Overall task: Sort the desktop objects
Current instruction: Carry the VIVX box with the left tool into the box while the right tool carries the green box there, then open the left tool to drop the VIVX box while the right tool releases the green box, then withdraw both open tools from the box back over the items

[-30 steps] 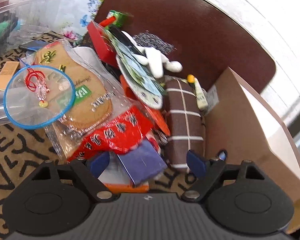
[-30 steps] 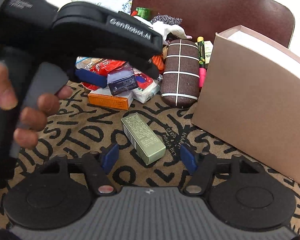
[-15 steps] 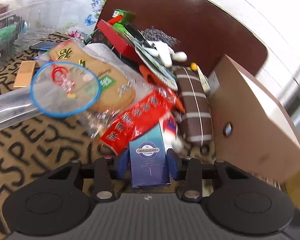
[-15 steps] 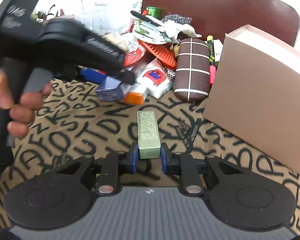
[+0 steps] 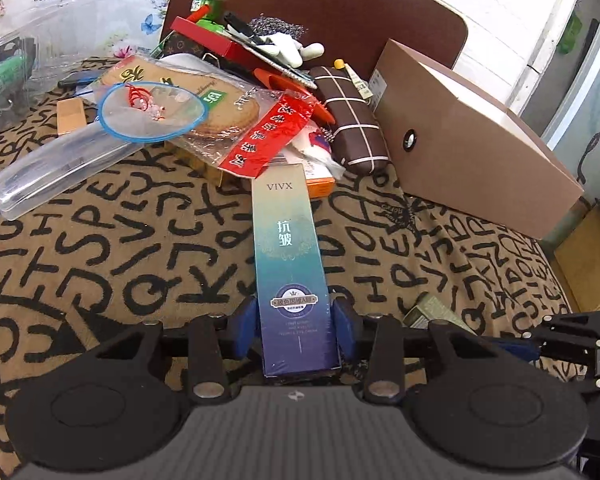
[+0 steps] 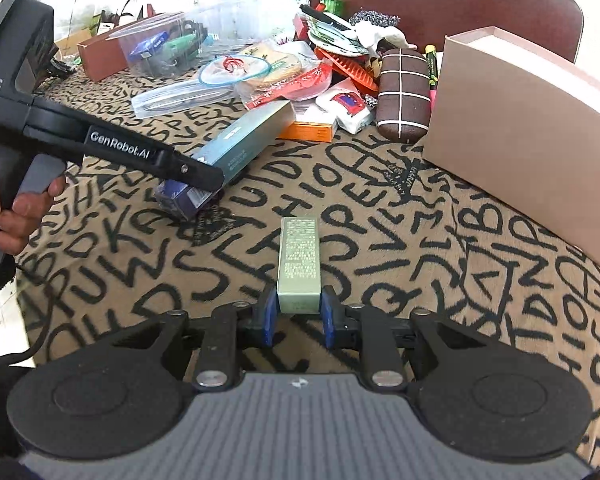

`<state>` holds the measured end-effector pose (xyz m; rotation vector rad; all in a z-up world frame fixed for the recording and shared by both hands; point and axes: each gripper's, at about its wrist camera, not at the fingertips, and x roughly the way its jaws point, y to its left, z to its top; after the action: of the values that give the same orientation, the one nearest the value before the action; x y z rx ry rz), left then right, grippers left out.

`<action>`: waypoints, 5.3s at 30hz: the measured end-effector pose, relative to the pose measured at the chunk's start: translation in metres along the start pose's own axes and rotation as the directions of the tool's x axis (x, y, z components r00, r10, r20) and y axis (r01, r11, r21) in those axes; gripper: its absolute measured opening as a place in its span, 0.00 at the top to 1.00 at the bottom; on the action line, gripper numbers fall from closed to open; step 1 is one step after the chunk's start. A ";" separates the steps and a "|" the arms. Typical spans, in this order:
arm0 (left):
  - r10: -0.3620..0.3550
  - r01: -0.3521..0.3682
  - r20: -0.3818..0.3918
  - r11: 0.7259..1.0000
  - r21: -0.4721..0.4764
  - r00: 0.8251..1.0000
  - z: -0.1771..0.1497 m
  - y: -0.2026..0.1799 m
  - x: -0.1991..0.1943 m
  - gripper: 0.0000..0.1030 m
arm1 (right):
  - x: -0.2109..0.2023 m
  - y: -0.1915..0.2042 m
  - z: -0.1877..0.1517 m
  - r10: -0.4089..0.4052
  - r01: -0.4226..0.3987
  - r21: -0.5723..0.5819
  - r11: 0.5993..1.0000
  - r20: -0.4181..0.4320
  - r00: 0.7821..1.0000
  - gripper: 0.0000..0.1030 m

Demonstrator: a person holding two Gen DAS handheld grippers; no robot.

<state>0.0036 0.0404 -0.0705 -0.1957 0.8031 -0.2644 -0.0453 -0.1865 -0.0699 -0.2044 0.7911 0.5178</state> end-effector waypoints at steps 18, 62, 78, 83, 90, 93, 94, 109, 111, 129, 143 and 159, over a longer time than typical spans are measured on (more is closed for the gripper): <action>0.013 -0.011 -0.019 0.995 0.097 1.000 0.015 0.003 0.016 0.55 | 0.018 0.006 0.016 -0.014 0.014 -0.034 0.999 -0.006 1.000 0.63; -0.156 0.120 0.128 0.961 0.248 0.979 0.063 -0.073 -0.023 0.61 | -0.040 -0.031 0.050 -0.083 0.080 0.023 0.997 0.193 0.978 0.79; -0.319 0.264 0.190 0.928 0.264 0.929 0.196 -0.161 -0.006 0.61 | -0.105 -0.128 0.102 -0.353 0.328 0.131 0.935 0.377 0.856 0.79; -0.304 0.255 0.169 0.932 0.259 0.938 0.221 -0.183 0.025 0.61 | -0.104 -0.161 0.116 -0.409 0.375 0.162 0.913 0.381 0.829 0.79; -0.273 0.245 0.084 0.937 0.249 0.958 0.232 -0.202 0.081 0.61 | -0.073 -0.198 0.124 -0.443 0.406 0.178 0.896 0.324 0.836 0.79; -0.266 0.248 0.044 0.937 0.247 0.963 0.230 -0.208 0.104 0.61 | -0.057 -0.210 0.124 -0.445 0.407 0.184 0.895 0.286 0.849 0.79; -0.266 0.251 0.029 0.935 0.249 0.964 0.228 -0.210 0.111 0.61 | -0.050 -0.215 0.124 -0.444 0.407 0.184 0.895 0.270 0.855 0.79; -0.230 0.253 -0.110 0.916 0.310 0.967 0.207 -0.224 0.171 0.61 | 0.006 -0.237 0.113 -0.419 0.406 0.138 0.903 0.078 0.905 0.80; -0.259 0.283 -0.116 0.904 0.321 0.959 0.207 -0.227 0.171 0.52 | 0.004 -0.239 0.112 -0.416 0.401 0.154 0.903 0.082 0.906 0.80; -0.313 0.309 -0.032 0.907 0.287 0.949 0.192 -0.221 0.117 0.17 | -0.032 -0.222 0.093 -0.498 0.461 0.235 0.856 0.134 0.857 0.17; -0.240 0.208 0.091 0.941 0.269 0.967 0.126 -0.190 0.026 0.14 | -0.074 -0.142 0.075 -0.422 0.346 0.288 0.893 0.265 0.867 0.08; -0.096 0.097 0.077 0.995 -0.010 0.992 0.036 -0.066 -0.008 0.14 | -0.014 -0.017 0.048 -0.137 0.097 0.204 0.974 0.195 0.971 0.08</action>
<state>0.0140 -0.0168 -0.0229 -0.2564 0.7208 -0.3410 -0.0147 -0.1882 -0.0270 -0.0159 0.6156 0.3410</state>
